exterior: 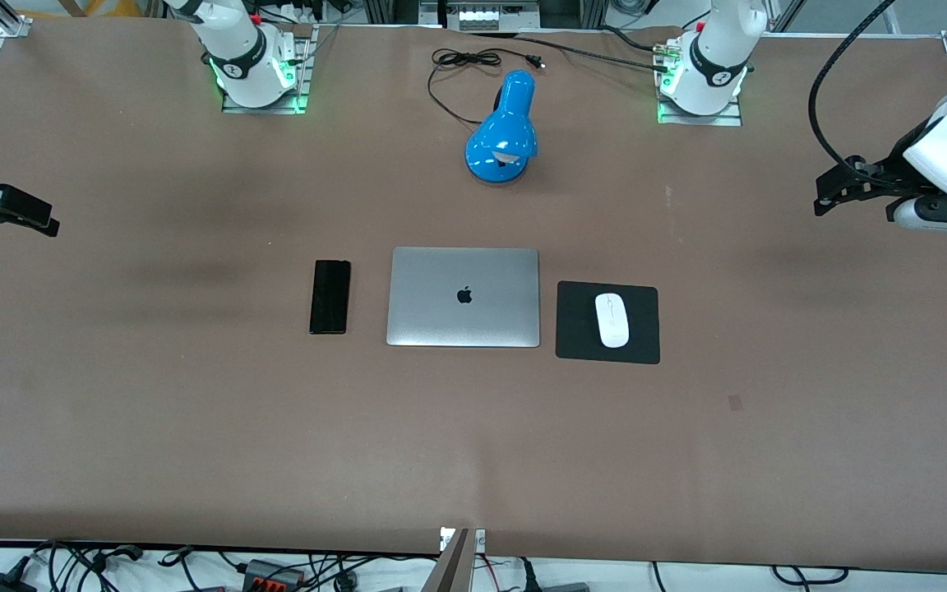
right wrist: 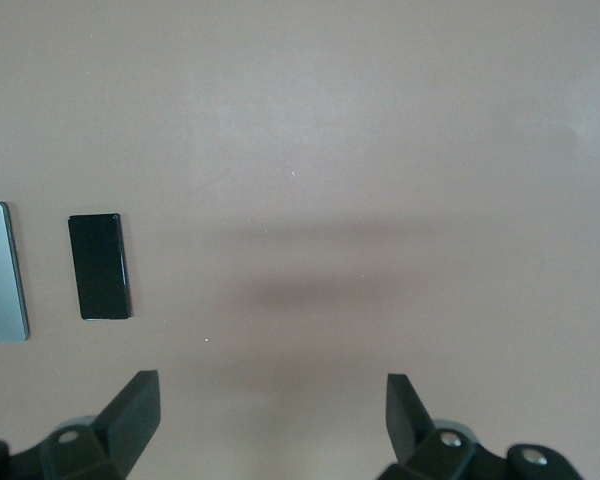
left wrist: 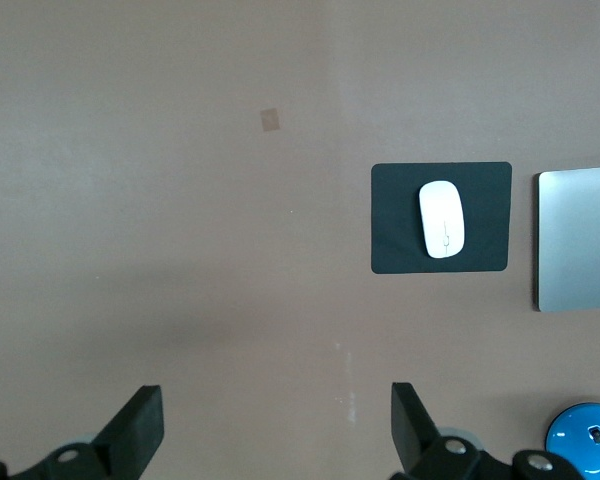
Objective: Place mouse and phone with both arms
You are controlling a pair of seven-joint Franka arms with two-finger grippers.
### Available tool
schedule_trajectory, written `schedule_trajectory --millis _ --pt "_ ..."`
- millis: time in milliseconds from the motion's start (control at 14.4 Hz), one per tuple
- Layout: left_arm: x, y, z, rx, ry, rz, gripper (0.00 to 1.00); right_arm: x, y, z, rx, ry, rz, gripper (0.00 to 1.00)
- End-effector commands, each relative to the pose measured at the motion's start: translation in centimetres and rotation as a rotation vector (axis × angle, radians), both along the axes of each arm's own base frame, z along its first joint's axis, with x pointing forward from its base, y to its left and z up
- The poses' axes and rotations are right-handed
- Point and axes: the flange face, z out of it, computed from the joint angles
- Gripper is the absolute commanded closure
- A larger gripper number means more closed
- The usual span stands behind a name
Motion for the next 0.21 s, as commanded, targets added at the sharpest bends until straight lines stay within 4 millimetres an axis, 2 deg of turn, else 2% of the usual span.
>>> schedule_trajectory --millis 0,139 --pt "0.12 -0.37 0.30 0.020 -0.008 -0.024 0.00 -0.56 0.09 0.15 0.001 -0.010 0.004 0.00" --pt "0.71 -0.72 0.65 0.019 -0.017 -0.028 0.00 -0.58 0.11 0.07 0.003 -0.007 0.004 0.00"
